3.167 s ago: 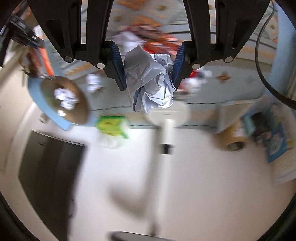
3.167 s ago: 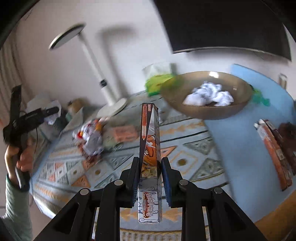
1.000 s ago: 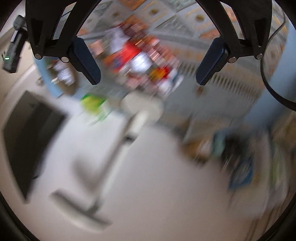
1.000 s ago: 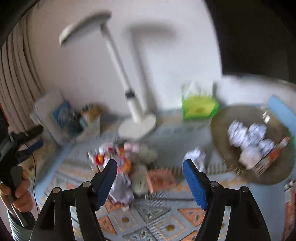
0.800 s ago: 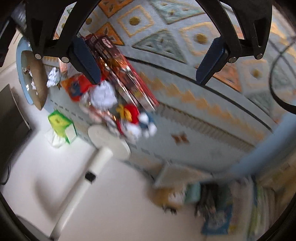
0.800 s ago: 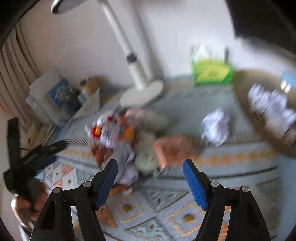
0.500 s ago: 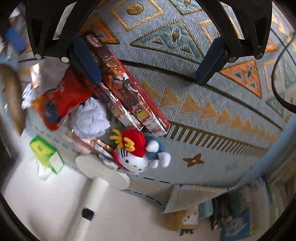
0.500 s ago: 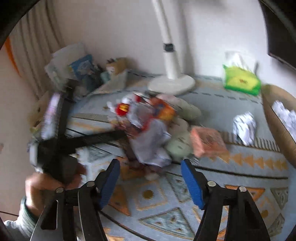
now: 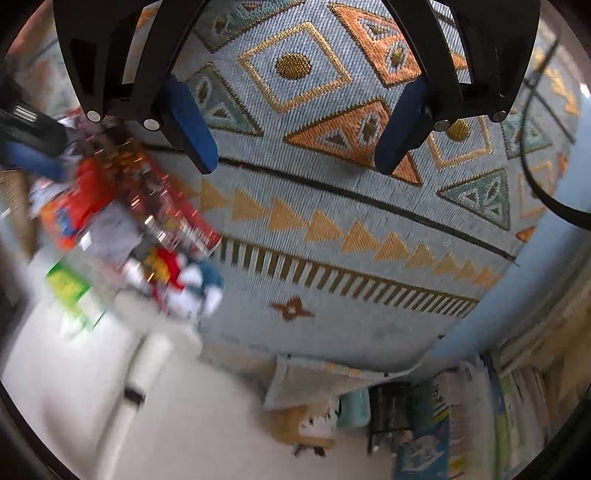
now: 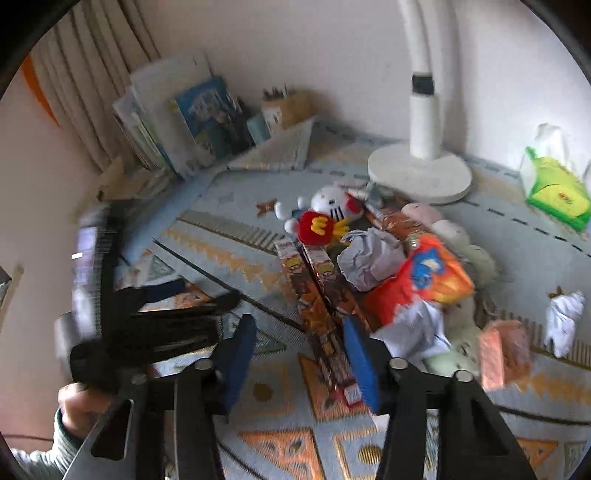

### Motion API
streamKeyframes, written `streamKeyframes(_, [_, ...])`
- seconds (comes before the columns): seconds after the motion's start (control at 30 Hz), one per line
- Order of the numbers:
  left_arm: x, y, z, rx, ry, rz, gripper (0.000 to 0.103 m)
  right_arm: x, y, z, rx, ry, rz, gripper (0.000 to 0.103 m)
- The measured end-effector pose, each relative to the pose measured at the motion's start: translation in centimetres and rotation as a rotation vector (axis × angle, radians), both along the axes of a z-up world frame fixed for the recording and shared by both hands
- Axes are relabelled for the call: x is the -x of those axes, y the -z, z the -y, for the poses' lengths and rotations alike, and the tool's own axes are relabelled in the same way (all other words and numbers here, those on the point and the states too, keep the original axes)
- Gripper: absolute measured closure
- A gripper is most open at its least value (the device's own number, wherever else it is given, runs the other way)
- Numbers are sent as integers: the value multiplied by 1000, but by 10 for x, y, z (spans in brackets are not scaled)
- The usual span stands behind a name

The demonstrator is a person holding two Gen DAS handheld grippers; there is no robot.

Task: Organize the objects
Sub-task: 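Grasp a dark red candy box with the right tool while the left grasps a Naruto box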

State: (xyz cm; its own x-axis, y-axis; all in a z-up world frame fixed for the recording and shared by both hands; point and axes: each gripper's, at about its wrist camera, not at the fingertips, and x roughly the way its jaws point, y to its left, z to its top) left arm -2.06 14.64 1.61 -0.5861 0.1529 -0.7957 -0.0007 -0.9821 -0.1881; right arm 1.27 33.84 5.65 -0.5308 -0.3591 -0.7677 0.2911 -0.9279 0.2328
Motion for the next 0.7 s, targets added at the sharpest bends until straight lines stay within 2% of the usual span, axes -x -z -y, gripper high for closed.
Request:
streamKeyframes(0.03, [-2,-1,6,-24,-8,-22,17,8,4,3,-14,1,22,69])
streamKeyframes(0.07, [-4,-2,9,-31,-11,-46,17,19,11,6,-45,0,50,80])
streamKeyframes(0.13, [-8,0,9,-25,8,-72,17,30,20,7,-110,5,77,84])
streamKeyframes(0.2, [-10,1,6,-35,29,-69,17,37,29,4,-145,10,99,93])
streamKeyframes(0.3, [-10,-2,2,-57,55,-96,17,41,28,0,-183,2,88,93])
streamKeyframes(0.4, [-7,2,4,-81,77,-76,17,42,29,-2,-216,-23,86,93])
streamKeyframes(0.6, [-7,3,12,-154,64,-68,17,47,31,2,-228,-96,147,85])
streamKeyframes(0.7, [-8,3,17,-181,61,-78,17,45,33,7,-258,-111,139,81])
